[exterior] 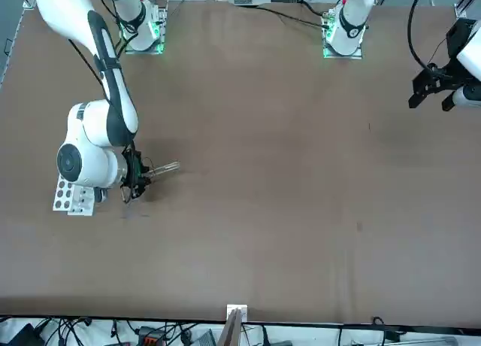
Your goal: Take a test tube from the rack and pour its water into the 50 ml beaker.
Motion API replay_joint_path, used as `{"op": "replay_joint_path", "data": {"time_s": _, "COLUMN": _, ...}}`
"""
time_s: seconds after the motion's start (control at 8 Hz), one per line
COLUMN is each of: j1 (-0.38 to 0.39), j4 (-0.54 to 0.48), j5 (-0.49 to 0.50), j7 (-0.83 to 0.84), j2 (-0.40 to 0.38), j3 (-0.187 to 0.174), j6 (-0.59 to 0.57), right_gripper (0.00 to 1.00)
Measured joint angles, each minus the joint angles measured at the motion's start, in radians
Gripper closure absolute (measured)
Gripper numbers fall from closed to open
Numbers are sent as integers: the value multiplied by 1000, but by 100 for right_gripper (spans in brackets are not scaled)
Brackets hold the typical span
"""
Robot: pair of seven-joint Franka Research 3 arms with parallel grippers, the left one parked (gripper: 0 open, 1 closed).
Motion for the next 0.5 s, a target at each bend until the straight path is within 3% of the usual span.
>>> {"op": "replay_joint_path", "data": {"time_s": 0.5, "j1": -5, "j4": -4, "j5": 21, "j7": -49, "j2": 0, "j3": 0, "j6": 0, "right_gripper": 79}}
